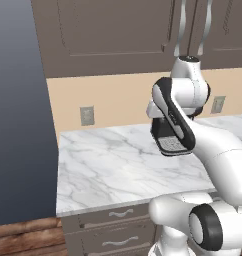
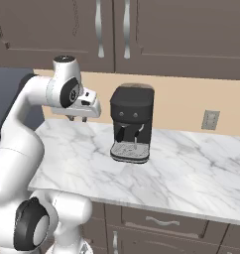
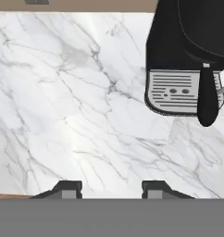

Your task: The dining table condiment station is running low on mayonnaise. Refill the condiment station by opening the cabinet and taking the mayonnaise from the cabinet and placing it on the dining table.

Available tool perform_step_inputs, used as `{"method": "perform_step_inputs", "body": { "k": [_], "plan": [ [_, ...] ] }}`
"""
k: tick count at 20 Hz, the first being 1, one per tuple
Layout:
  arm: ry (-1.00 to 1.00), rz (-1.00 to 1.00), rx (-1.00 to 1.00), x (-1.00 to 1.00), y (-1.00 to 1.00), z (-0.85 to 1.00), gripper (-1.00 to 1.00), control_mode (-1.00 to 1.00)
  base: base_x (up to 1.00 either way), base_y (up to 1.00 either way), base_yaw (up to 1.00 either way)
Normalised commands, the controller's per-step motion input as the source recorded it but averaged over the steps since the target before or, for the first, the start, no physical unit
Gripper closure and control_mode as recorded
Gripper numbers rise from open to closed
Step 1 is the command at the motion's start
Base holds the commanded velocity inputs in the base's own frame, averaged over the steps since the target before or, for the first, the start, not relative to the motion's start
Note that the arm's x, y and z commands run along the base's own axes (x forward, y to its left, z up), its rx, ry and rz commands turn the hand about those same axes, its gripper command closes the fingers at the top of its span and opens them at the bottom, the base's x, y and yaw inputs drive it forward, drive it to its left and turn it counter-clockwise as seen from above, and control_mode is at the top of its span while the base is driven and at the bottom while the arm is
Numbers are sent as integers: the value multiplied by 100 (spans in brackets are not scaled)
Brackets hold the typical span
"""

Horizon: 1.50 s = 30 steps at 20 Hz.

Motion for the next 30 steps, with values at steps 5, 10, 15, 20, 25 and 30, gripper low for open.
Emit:
{"method": "perform_step_inputs", "body": {
  "k": [5,10,15,20,25,30],
  "plan": [
    [-13,0,0,-27,0,1,-100,-100,0,0,0],
    [-38,0,0,-54,0,23,-100,-100,0,0,0],
    [-47,0,0,-37,0,46,-100,-100,0,0,0],
    [-49,0,0,-33,-5,57,-100,-100,0,0,0],
    [-48,0,0,-37,-19,59,-100,-100,0,0,0],
    [-41,0,0,-15,-15,55,-100,-100,0,0,0]
  ]
}}
